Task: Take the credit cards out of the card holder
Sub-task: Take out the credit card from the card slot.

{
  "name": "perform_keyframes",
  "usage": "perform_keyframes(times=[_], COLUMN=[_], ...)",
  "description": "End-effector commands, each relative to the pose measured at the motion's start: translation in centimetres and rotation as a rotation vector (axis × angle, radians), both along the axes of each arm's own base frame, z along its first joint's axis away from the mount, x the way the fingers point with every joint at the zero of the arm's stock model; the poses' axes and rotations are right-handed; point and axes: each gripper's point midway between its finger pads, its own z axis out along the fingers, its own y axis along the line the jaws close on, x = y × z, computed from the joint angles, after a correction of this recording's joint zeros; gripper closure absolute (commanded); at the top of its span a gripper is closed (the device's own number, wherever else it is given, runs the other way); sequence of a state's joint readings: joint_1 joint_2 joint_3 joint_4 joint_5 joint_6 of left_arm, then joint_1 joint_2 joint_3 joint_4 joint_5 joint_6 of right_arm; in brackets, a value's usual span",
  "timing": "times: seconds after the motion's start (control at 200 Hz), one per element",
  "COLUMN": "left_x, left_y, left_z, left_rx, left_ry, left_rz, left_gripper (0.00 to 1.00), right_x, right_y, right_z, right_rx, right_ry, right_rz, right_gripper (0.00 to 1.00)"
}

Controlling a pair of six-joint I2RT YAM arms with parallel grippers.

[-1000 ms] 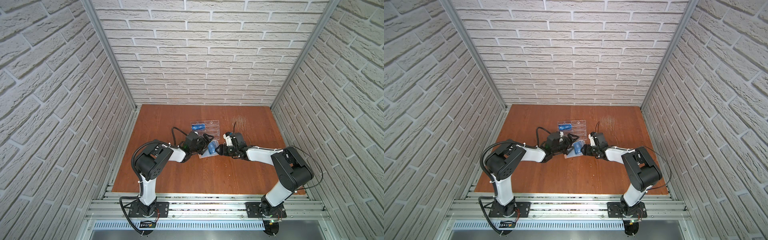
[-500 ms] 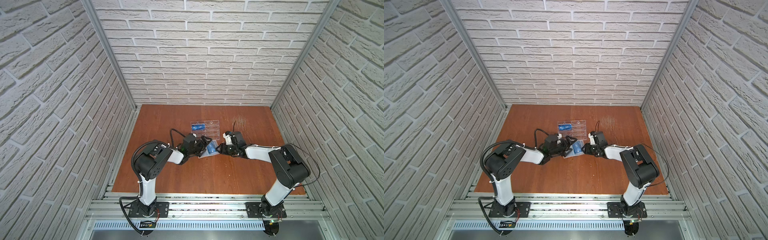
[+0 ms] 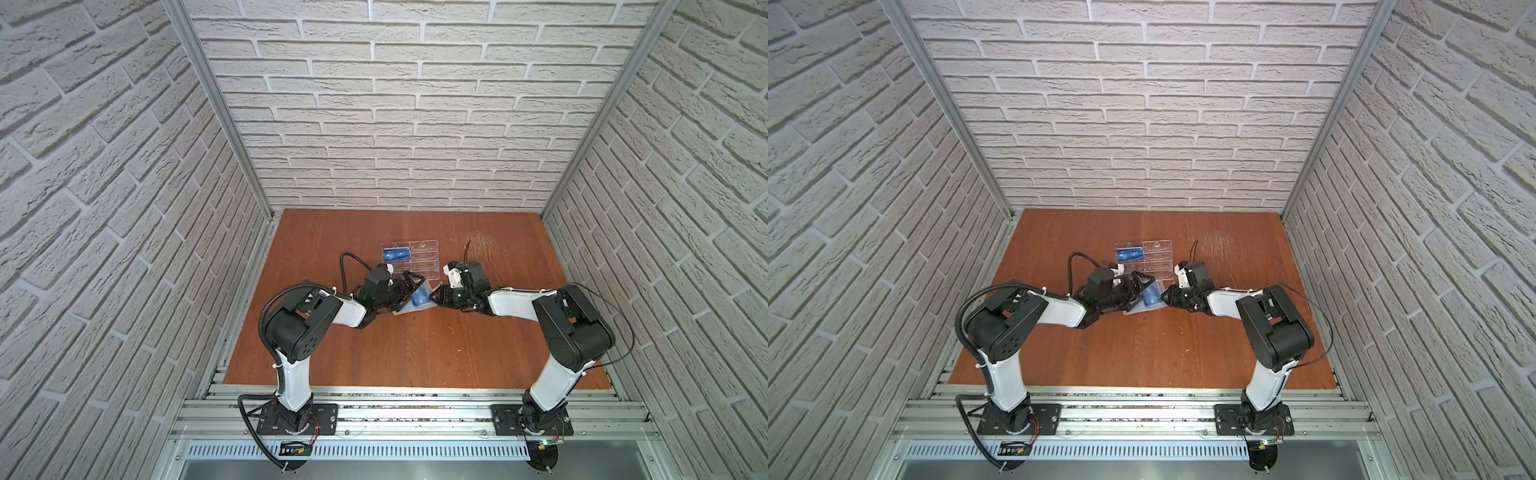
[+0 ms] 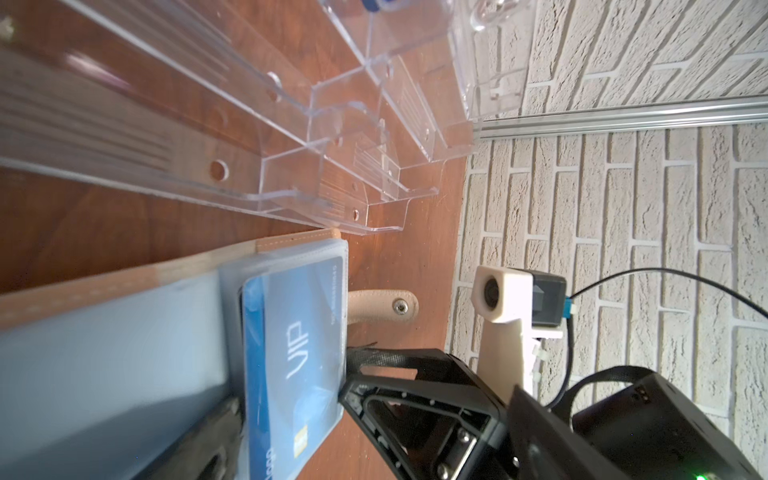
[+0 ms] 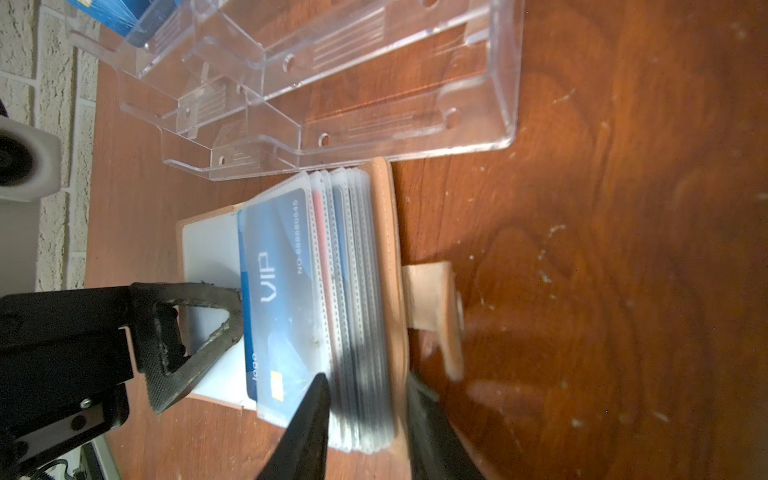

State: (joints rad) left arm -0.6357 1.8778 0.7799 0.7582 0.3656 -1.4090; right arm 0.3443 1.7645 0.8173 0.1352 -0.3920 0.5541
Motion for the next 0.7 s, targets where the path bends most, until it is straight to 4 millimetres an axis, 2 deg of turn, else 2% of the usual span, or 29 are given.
perform_keyframes(times=[0.0,0.455,0.695], left_x=[0.4,0.3,-0.6], left_y=[-0.4,-1.1,-1.4], left_z=[1.6,3.4,4.0], left_rx=[-0.039,-0.095,-0.122], left_ry=[-0.074,-0.176,-0.224], left_rz=[-0.017,-0.065,-0.113], left_gripper=[0.02,0.02,0.02], right_x=[-1.2,-1.3,-1.3], right_y=[0.3,0.6,0.6], right_z=[-1.5,-1.8,-1.9], right_rx=[-0.004,0.010,0.010], right_ry=[0.065,0.084,0.091], right_rz=[0.016,0.024,0.024], right_gripper=[0.68,0.71,0.71])
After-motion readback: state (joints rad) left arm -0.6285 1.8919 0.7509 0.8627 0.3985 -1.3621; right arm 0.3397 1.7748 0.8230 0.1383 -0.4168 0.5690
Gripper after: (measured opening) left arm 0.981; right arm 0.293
